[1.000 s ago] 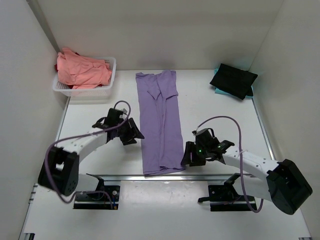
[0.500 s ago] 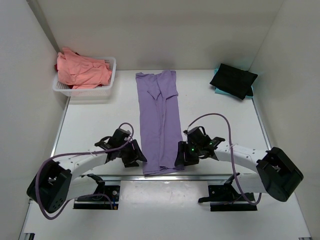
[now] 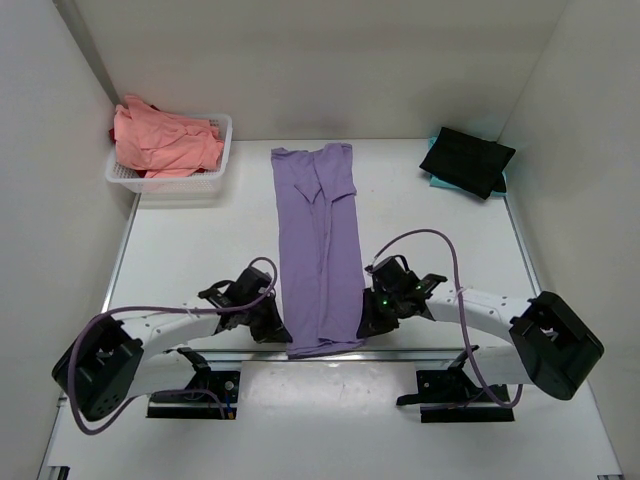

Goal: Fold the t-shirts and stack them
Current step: Grab the bottom of the folded rectangular tshirt with both arms, then fold the folded rectangular tshirt in 1/3 of the way, then grab one side of the 2/3 rectangular tshirt with both arms, then fold the long partially folded tshirt into a neat square

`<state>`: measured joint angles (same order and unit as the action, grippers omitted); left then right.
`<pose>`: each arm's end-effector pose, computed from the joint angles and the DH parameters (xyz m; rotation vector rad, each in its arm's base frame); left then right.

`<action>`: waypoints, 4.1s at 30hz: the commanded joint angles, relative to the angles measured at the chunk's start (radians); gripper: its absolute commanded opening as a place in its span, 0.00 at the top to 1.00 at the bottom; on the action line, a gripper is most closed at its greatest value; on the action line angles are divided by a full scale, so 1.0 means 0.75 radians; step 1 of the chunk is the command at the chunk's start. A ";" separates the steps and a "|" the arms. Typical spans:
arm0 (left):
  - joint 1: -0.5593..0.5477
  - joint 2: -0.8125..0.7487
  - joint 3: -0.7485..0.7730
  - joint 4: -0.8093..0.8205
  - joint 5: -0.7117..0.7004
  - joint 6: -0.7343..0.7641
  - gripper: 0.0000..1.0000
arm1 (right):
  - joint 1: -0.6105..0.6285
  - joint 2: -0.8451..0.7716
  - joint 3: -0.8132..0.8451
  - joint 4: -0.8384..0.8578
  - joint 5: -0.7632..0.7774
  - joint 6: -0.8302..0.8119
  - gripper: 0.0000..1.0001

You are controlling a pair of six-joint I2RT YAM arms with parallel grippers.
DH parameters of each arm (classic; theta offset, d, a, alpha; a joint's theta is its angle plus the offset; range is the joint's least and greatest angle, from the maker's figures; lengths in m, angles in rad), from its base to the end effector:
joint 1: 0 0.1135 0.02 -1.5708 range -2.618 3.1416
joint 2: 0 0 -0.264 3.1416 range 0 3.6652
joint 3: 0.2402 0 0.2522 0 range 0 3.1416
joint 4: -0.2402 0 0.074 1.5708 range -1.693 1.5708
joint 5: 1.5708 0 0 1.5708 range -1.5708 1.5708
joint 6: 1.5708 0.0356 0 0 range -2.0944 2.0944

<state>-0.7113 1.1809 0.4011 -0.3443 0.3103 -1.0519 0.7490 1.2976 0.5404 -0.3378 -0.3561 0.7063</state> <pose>0.1312 -0.1275 0.1308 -0.4012 2.9583 -0.8197 0.1506 0.1570 0.1476 -0.1882 2.8941 0.8567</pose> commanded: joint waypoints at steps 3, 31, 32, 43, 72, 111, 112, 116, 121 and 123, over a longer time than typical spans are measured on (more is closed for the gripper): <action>0.001 -0.128 -0.011 -0.163 0.081 0.014 1.00 | 0.030 -0.075 0.026 -0.138 -0.149 -0.021 1.00; 0.672 1.037 1.424 -0.388 0.171 0.443 0.69 | -0.573 1.069 1.641 -0.723 -0.088 -0.573 0.84; 0.684 1.062 1.429 -0.361 0.169 0.425 0.68 | -0.583 1.092 1.701 -0.730 -0.084 -0.568 0.82; 0.721 0.911 1.186 -0.087 0.151 0.263 0.51 | -0.667 1.039 1.681 -0.644 -0.020 -0.535 0.50; 0.433 0.653 0.539 0.095 -0.128 0.186 1.00 | -0.483 0.687 0.625 0.035 -0.335 -0.152 1.00; 0.639 0.106 0.736 -0.355 0.044 0.271 1.00 | -0.589 0.457 1.050 -0.664 -0.331 -0.412 0.99; 0.678 0.222 0.788 -0.327 0.040 0.300 1.00 | -0.604 0.517 1.211 -0.674 -0.313 -0.424 1.00; 0.756 0.617 1.125 -0.168 -0.023 0.296 0.70 | -0.675 1.001 1.751 -0.723 -0.311 -0.422 0.78; 0.795 0.965 1.408 -0.103 0.091 0.290 0.44 | -0.714 1.366 2.304 -0.860 -0.309 -0.418 0.36; 0.785 0.996 1.421 -0.093 0.110 0.292 0.44 | -0.706 1.434 2.447 -0.940 -0.276 -0.457 0.34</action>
<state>-0.1165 1.9266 1.4342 -0.4252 0.3546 -0.8528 0.2165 2.3394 2.2490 -0.9096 -0.5900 0.4034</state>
